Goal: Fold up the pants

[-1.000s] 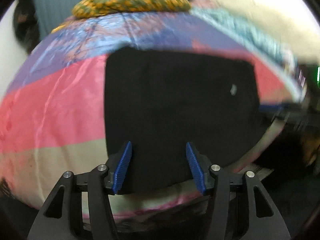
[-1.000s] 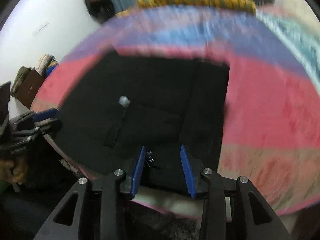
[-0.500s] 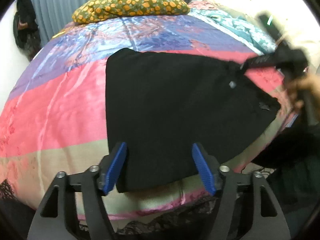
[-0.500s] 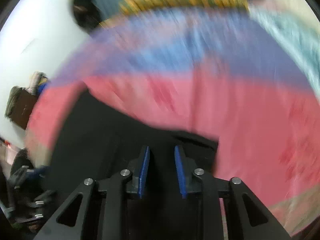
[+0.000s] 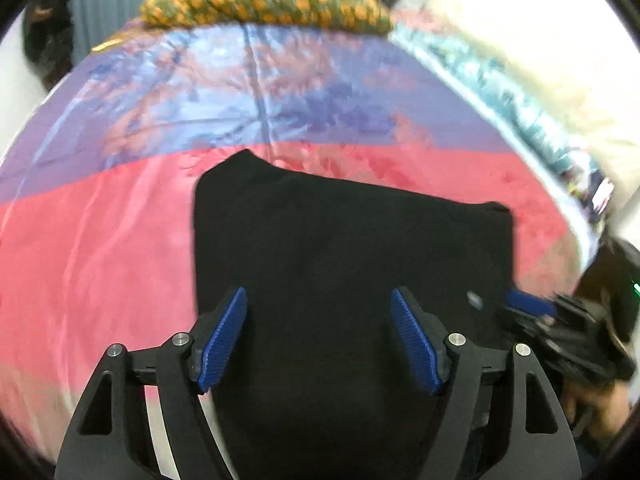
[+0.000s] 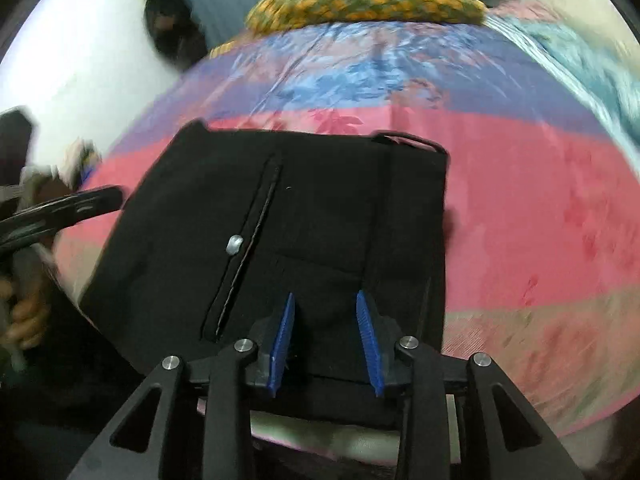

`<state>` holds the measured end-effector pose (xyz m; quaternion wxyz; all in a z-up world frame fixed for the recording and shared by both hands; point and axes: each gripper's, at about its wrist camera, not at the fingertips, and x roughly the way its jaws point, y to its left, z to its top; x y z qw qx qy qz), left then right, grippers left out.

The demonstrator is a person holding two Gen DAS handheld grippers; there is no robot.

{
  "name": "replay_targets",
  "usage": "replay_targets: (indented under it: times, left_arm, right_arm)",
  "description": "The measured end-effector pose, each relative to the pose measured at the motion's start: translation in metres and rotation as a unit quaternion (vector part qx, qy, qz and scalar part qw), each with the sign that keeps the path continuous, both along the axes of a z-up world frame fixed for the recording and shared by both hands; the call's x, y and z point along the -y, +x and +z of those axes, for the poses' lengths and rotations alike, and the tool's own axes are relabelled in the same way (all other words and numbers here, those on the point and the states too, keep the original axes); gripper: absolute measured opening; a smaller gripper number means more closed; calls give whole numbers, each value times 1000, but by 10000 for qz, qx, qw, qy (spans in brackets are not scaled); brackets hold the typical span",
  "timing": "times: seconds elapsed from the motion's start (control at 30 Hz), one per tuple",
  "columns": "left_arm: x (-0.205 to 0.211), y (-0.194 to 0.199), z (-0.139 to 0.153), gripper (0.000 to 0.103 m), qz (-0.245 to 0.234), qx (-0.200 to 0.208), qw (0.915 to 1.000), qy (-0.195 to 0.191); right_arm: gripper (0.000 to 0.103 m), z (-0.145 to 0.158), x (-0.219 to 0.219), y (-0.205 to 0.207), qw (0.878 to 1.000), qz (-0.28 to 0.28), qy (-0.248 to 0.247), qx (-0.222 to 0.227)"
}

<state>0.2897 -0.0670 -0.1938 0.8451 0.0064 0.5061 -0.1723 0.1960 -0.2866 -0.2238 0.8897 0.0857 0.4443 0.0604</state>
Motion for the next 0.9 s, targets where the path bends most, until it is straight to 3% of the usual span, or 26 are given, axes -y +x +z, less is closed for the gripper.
replay_targets:
  times: [0.07, 0.17, 0.27, 0.33, 0.43, 0.53, 0.7, 0.8, 0.9]
  left_arm:
    - [9, 26, -13, 68, 64, -175, 9995, 236]
    - [18, 66, -23, 66, 335, -84, 9973, 648]
    - [-2, 99, -25, 59, 1283, -152, 9885, 790]
    - [-25, 110, -22, 61, 1885, -299, 9798, 591]
    - [-46, 99, -8, 60, 2252, -185, 9730, 472]
    - [-52, 65, 5, 68, 1915, -38, 9805, 437]
    - [-39, -23, 23, 77, 1030, 112, 9943, 248]
    - [-21, -65, 26, 78, 520, 205, 9981, 244]
    - [-6, -79, 21, 78, 208, 253, 9991, 286]
  right_arm:
    - [34, -1, 0, -3, 9999, -68, -28, 81]
    - [34, 1, -9, -6, 9995, 10, -306, 84]
    - [34, -1, -6, -9, 9997, 8, -232, 120]
    - [34, -3, -6, -11, 9997, 7, -181, 131]
    - [34, -6, -5, -3, 9998, 7, -145, 163]
    - [34, -6, -5, -3, 9997, 19, -142, 199]
    - [34, 8, -2, -10, 9996, -61, -5, 261]
    - [34, 31, -9, -27, 9988, -47, -86, 477]
    - [34, 50, -28, -48, 9979, 215, -117, 607]
